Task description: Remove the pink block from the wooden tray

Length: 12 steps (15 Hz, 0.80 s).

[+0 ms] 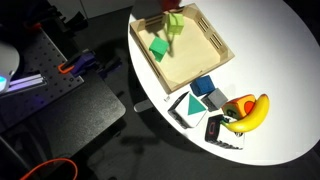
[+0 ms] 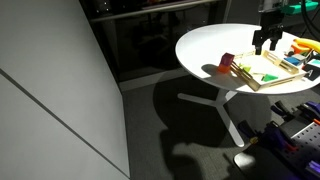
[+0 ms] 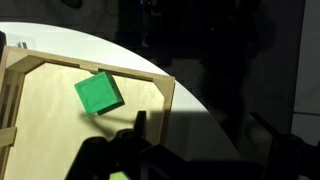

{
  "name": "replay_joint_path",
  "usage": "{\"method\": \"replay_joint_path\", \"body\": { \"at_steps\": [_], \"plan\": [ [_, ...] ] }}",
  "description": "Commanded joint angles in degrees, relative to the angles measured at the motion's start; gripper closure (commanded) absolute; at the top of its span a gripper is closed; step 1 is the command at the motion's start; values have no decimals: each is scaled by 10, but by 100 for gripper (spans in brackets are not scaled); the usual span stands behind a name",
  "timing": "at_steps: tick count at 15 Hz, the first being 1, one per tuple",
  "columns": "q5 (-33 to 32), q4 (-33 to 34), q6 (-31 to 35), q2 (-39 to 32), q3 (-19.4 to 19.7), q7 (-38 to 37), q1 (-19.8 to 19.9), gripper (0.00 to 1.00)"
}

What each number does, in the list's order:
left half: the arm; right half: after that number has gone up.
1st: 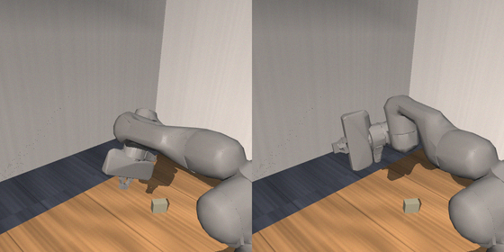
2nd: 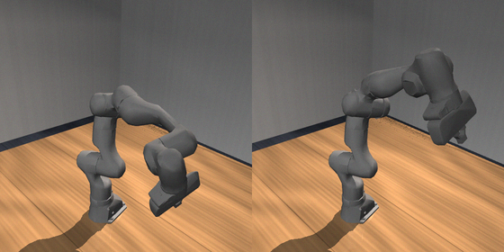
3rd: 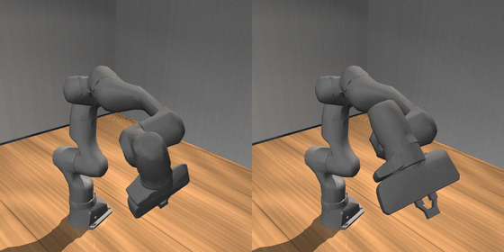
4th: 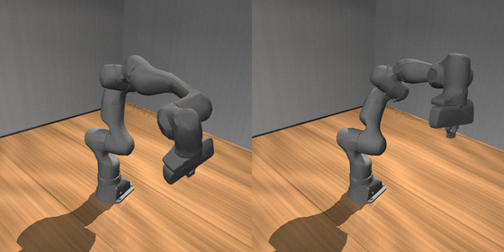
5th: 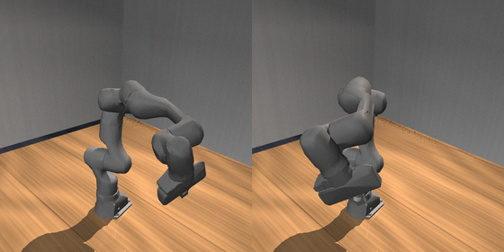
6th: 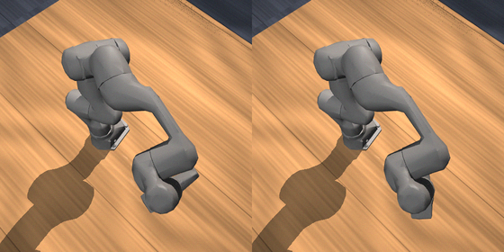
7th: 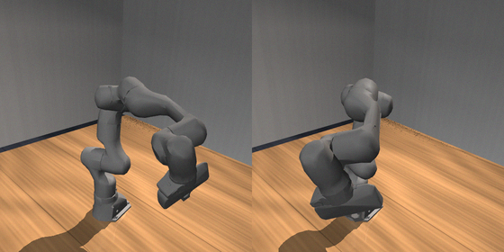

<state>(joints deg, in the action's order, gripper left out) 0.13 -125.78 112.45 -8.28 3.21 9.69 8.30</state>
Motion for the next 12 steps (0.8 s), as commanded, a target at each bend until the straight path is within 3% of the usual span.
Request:
{"method": "replay_joint_path", "body": {
  "at_steps": [1,12],
  "plan": [
    [-26,-59,20,71,10,-61,-15,0],
    [-45,-148,135,167,10,-110,-14,0]
  ]
}}
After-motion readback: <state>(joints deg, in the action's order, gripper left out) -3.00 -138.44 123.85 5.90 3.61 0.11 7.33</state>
